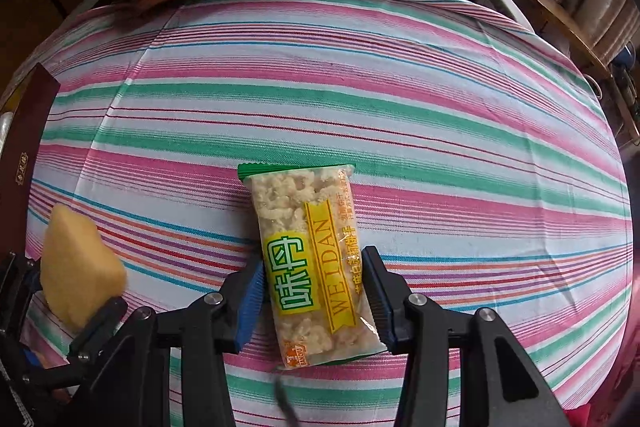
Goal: Organize objects
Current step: 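Carry the yellow sponge and WEIDAN snack bag over the gold tray with both tools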
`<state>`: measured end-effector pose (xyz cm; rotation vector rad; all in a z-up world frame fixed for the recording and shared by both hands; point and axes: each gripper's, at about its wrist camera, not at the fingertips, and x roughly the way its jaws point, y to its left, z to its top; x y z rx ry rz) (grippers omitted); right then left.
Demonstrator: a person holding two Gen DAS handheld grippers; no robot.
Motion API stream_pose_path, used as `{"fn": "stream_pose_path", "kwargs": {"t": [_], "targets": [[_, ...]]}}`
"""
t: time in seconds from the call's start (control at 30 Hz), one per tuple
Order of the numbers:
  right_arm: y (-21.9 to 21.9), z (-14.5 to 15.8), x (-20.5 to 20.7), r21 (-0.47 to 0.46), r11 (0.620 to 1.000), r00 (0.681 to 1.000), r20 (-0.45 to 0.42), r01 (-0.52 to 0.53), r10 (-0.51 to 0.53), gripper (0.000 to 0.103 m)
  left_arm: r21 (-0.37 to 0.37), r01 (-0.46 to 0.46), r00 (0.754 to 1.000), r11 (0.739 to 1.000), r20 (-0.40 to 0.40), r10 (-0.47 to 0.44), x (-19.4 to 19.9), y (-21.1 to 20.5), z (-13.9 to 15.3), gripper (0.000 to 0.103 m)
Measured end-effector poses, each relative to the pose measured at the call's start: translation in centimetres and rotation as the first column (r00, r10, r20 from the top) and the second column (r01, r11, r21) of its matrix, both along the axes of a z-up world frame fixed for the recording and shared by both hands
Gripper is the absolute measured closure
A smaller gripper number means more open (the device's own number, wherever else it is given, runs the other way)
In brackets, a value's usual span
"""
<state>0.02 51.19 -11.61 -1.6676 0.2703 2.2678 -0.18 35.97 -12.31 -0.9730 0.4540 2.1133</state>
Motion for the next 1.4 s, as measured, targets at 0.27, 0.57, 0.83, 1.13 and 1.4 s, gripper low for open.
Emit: {"fn": "stream_pose_path", "kwargs": {"t": [0.27,0.57,0.83,1.13,1.4], "targets": [[-0.6,0.1,-0.2,0.008,1.000,1.000,-0.002,-0.005,0.005,0.056,-0.003,0.002,1.000,1.000,-0.003,-0.002,0.1,0.0,0.1,0.049],[-1.0,0.1,-0.6,-0.001,1.000,1.000,0.009,-0.003,0.003,0.056,0.013,0.010,0.999,1.000,-0.034,-0.009,1.0,-1.1,3.5,0.051],[-2.9,0.4,-1.5,0.018,0.999,0.998,0.062,0.031,-0.032,0.057,0.077,-0.041,0.995,0.996,-0.087,0.048,0.8,-5.9,8.8,0.050],[-7.7,1.0,-3.4,-0.021,0.999,0.997,0.069,-0.034,0.035,0.057,0.107,-0.149,0.984,0.983,-0.081,0.158,-0.8,-11.7,10.5,0.050],[-12.6,3.1,-4.5,-0.058,0.995,0.996,-0.028,-0.086,0.085,0.057,0.129,-0.236,0.967,0.963,-0.067,0.246,-2.0,-16.4,10.7,0.050]]}}
